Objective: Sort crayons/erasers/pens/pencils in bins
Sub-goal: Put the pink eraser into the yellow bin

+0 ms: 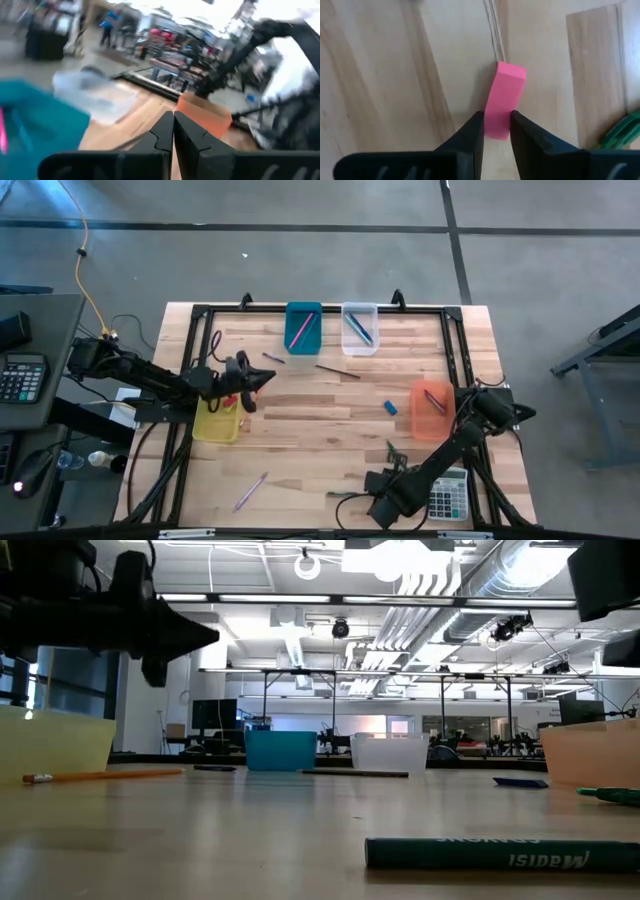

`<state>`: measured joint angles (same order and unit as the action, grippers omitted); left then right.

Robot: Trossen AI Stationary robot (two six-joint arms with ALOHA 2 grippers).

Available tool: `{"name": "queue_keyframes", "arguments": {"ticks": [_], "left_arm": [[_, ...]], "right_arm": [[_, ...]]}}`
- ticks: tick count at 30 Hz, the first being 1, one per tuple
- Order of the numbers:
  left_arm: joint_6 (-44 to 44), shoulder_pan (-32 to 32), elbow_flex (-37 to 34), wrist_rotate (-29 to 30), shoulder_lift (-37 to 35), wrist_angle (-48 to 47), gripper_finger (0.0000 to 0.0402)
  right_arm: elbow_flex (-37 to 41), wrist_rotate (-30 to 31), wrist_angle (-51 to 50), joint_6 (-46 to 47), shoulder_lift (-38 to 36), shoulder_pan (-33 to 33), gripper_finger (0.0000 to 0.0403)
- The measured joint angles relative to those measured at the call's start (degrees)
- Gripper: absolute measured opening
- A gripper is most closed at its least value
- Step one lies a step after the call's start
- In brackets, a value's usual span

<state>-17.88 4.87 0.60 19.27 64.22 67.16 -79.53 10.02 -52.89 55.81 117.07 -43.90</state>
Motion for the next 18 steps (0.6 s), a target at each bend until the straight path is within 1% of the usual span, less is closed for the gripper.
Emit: {"name": "queue_keyframes", "arguments": {"ticks": [3, 7, 10, 13, 18], "left_arm": [[-8.1, 0.0, 0.0, 1.3, 0.0, -1.8, 0.0011], [-17.1, -1.3, 0.7, -2.9, 0.1, -3.7, 0.0030], [-20.7, -3.9, 2.5, -5.5, 0.6, -5.2, 0.0050], [-23.0, -6.7, 5.1, -5.8, 2.1, -7.9, 0.0072], [-26.5, -11.7, 10.5, -5.6, 6.8, -8.9, 0.0104]], "right_arm": [[-0.5, 2.3, -4.2, -1.6, -0.4, 0.2, 0.0067], [-2.8, 4.8, -10.0, -3.5, -1.3, 0.6, 0.0067], [-5.1, 7.7, -17.0, -4.6, -1.5, 1.2, 0.0067], [-8.1, 11.5, -21.7, -6.6, -1.6, 2.3, 0.0067], [-13.4, 17.9, -24.4, -11.0, -1.6, 3.5, 0.0067]]}}
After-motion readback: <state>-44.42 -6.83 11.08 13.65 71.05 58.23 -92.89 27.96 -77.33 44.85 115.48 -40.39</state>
